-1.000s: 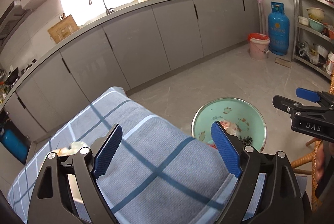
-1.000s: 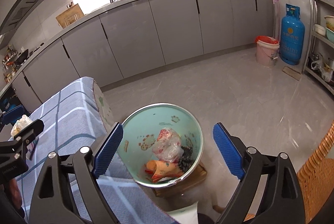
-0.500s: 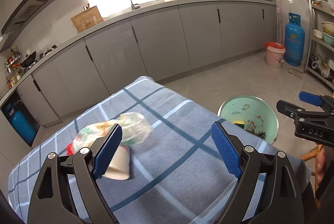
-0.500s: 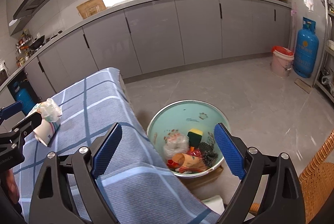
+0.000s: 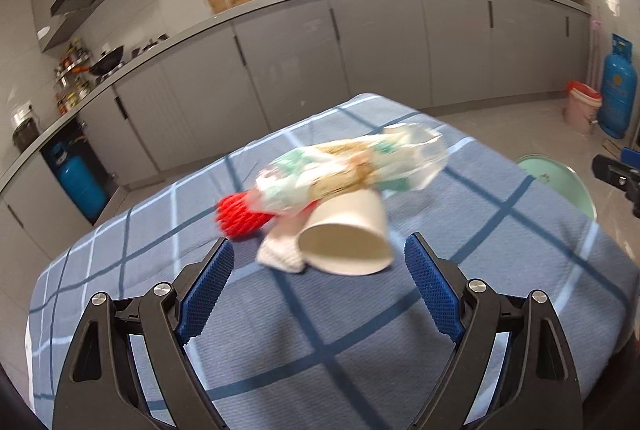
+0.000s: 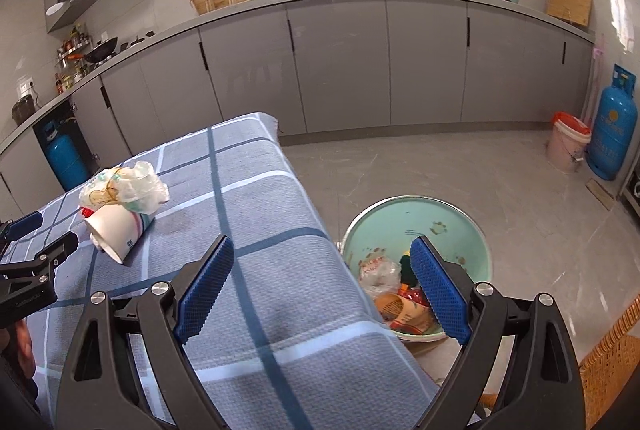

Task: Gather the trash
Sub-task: 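Move both open grippers back over the remaining trash on the table, then grasp the white-green plastic bag with the rubber band using the right gripper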

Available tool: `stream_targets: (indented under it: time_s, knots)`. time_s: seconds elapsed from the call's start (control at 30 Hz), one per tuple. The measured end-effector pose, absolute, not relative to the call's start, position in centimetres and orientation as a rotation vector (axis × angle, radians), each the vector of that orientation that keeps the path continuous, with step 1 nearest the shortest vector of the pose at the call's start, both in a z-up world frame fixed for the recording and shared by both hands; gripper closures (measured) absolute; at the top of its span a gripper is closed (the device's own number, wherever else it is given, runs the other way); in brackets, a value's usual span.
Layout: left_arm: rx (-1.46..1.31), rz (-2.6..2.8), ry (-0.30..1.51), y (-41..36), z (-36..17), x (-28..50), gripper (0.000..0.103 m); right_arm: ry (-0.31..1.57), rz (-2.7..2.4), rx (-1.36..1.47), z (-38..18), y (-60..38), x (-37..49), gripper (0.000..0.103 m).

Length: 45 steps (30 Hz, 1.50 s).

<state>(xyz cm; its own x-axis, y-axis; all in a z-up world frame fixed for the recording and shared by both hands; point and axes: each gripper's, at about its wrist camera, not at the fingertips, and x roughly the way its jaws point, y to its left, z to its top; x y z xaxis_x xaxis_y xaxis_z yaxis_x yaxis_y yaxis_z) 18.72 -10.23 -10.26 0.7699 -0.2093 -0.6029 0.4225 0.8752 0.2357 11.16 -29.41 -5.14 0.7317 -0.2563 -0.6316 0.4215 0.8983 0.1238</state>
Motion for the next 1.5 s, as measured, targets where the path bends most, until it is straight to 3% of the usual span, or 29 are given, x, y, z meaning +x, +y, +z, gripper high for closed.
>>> stream_targets:
  time_s: [0.77,1.13,1.23,1.3,1.37,1.5]
  knots:
    - [0.285,-0.090,0.656,-1.0,-13.3,24.6,0.009,0.622,-0.075,-0.032,-2.3,-17.1,23.7,0.014]
    - [0.249,-0.057,0.686,1.1,-14.5,25.8,0.009,0.687,-0.004,-0.093,-4.5,-15.6,27.6,0.016]
    - [0.244,-0.058,0.693,1.2,-14.8,25.8,0.009,0.723,0.019,-0.113,-5.2,-15.3,27.5,0.032]
    - [0.242,-0.059,0.696,1.2,-14.9,25.8,0.009,0.750,0.038,-0.115,-5.6,-15.1,27.5,0.050]
    - [0.246,-0.059,0.696,0.9,-14.9,25.7,0.009,0.761,0.041,-0.122,-5.8,-15.1,27.3,0.062]
    - [0.252,-0.061,0.691,0.5,-14.7,25.4,0.009,0.765,0.057,-0.119,-5.7,-15.1,27.0,0.073]
